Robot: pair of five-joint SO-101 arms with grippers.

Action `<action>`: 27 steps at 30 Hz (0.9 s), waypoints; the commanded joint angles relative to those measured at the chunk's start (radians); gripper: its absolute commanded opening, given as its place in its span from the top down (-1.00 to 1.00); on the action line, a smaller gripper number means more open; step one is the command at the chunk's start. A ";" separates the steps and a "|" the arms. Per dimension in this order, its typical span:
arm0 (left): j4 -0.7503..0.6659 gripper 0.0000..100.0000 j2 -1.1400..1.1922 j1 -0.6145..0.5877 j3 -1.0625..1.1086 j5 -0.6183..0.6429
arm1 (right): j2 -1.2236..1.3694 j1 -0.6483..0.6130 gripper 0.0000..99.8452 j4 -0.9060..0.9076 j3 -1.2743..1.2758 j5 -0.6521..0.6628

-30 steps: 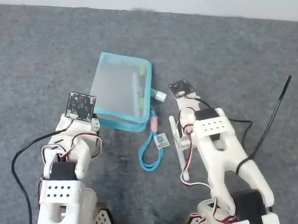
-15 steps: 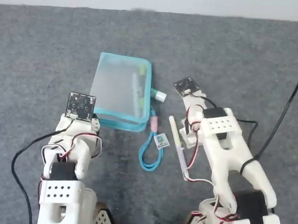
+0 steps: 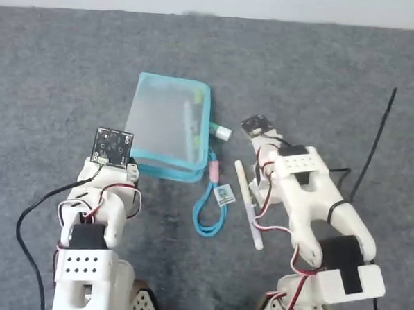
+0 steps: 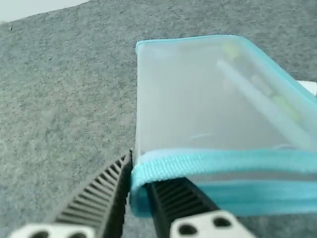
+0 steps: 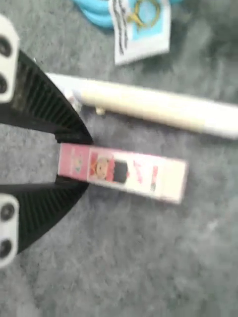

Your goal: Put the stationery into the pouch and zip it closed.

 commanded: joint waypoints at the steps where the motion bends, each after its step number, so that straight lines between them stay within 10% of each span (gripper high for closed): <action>1: 0.002 0.97 -0.018 -0.009 -0.048 0.014 | 0.004 0.042 0.99 -0.027 -0.057 -0.052; 15: -0.005 0.97 -0.018 0.000 -0.045 0.020 | -0.513 0.047 0.99 0.259 -0.023 -0.057; 27: -0.055 0.97 -0.017 0.077 -0.012 0.063 | -0.585 -0.424 0.99 0.407 -0.080 0.043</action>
